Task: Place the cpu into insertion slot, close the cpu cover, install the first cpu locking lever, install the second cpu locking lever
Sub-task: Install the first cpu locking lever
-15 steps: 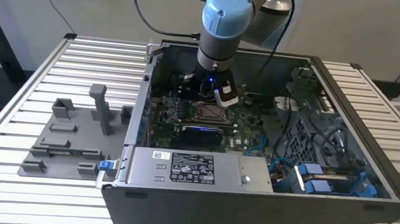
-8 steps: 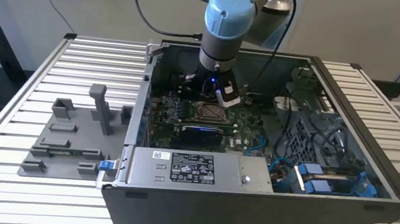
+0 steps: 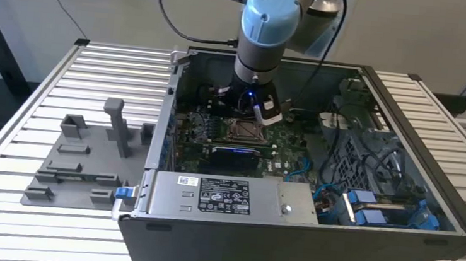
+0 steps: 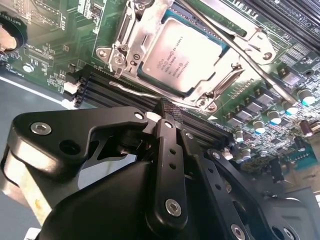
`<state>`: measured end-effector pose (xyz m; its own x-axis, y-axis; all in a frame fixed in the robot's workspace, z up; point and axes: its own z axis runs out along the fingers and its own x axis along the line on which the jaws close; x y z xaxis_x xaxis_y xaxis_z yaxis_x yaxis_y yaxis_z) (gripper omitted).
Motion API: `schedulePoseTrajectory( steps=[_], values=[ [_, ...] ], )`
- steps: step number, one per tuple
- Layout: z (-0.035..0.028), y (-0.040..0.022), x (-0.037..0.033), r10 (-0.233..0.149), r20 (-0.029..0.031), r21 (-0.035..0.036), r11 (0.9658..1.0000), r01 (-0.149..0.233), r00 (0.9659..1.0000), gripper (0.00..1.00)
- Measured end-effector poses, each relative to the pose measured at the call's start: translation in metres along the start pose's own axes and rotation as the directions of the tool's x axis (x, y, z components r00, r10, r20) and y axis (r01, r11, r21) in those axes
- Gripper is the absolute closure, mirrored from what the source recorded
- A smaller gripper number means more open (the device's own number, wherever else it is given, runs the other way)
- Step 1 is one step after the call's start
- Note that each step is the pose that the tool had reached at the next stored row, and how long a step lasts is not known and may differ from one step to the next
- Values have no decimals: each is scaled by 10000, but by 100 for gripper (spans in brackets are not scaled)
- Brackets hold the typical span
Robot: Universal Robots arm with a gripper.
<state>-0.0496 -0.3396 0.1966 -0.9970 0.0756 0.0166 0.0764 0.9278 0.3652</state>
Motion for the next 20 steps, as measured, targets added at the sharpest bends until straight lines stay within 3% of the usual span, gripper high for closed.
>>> schedulePoseTrajectory(
  steps=[20],
  values=[
    [27, 2, -124, 0, -1, -75, 10000, 0, 10000, 89]
  ],
)
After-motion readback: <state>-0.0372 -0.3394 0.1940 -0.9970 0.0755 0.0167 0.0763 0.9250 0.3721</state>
